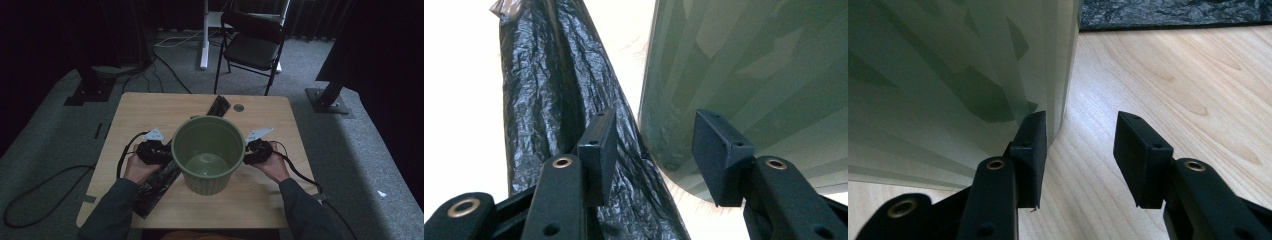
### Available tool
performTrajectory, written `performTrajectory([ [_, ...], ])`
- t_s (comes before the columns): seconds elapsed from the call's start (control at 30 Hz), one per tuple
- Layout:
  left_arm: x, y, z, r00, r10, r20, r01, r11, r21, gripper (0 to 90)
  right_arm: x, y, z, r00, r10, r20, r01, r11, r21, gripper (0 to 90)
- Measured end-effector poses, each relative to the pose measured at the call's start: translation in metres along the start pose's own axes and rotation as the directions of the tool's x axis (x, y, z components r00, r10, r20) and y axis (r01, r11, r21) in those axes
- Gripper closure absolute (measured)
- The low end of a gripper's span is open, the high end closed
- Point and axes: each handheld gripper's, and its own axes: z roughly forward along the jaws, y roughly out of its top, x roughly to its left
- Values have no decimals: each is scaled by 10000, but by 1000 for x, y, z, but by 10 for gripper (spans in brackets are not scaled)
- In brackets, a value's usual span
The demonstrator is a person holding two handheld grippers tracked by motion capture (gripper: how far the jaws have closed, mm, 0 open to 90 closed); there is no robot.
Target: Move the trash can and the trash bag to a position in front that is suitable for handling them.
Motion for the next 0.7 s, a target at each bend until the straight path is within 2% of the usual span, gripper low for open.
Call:
performTrajectory([
  [0.5,-15,-2,-1,9993,375,23,-375,9993,83,525,3,-6,-6,9992,-124,-393,127,9999,86,589],
  [0.7,-13,-3,0,9989,461,-120,-460,9989,125,508,2,-6,-6,9994,-206,-294,208,9998,56,554],
])
